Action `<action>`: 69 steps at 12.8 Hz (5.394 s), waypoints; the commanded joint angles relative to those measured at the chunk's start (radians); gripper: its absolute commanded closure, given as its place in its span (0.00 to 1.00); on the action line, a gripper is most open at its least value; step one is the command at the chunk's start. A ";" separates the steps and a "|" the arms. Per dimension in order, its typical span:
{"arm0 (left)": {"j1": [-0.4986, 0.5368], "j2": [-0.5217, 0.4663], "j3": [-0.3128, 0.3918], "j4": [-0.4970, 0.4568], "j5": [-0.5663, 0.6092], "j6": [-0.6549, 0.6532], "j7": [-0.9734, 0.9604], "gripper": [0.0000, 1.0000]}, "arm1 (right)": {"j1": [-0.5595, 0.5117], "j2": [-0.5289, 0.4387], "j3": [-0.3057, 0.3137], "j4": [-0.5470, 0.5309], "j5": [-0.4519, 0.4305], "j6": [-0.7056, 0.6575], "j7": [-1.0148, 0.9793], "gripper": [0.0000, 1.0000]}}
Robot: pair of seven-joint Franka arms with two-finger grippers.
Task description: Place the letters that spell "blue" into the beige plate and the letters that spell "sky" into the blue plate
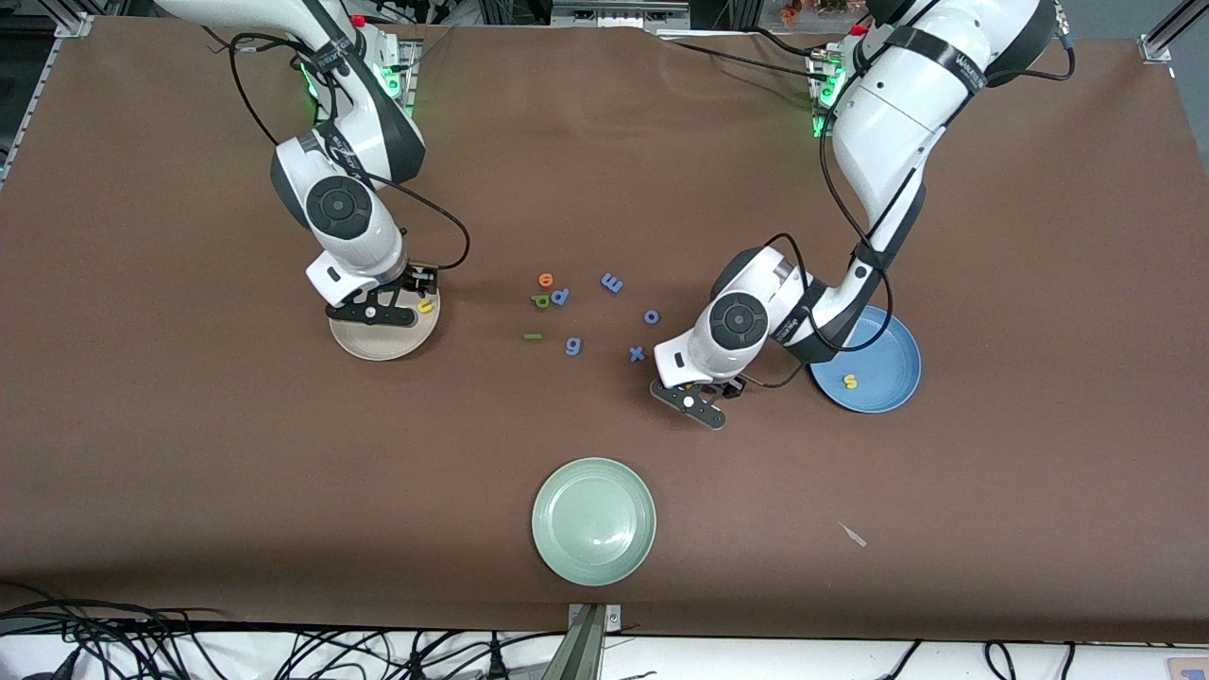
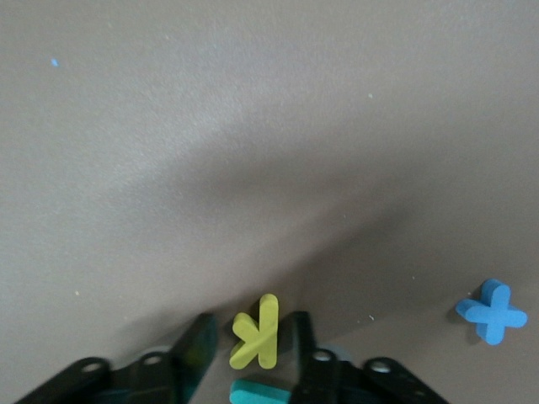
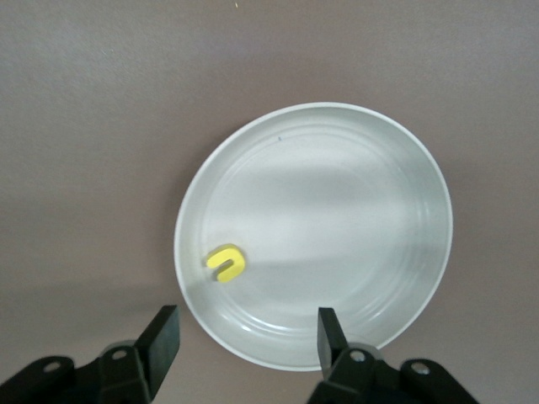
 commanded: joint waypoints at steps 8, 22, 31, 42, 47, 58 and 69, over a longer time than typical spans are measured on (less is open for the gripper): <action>0.150 -0.161 -0.005 0.026 0.020 -0.258 0.188 1.00 | 0.181 0.351 0.070 0.391 0.003 0.015 0.274 0.25; 0.257 -0.205 -0.097 -0.051 0.045 -0.438 -0.003 0.00 | 0.220 0.478 0.055 0.439 -0.224 0.130 0.249 0.33; 0.113 -0.096 -0.106 -0.031 -0.068 -0.215 -0.658 0.05 | 0.219 0.480 0.055 0.409 -0.226 0.136 0.244 0.57; 0.084 -0.027 -0.099 -0.067 0.012 -0.117 -0.772 0.43 | 0.159 0.327 0.039 0.374 -0.165 -0.023 0.056 0.82; 0.092 -0.039 -0.100 -0.066 0.012 -0.128 -0.771 0.90 | 0.038 0.062 -0.017 0.075 -0.117 -0.028 -0.185 0.77; 0.326 -0.223 -0.100 -0.069 0.038 -0.551 -0.359 0.89 | 0.013 0.110 0.019 0.042 -0.085 0.035 -0.002 0.25; 0.435 -0.253 -0.111 -0.084 0.055 -0.583 -0.130 0.00 | 0.234 0.409 0.036 0.317 -0.092 0.178 0.428 0.25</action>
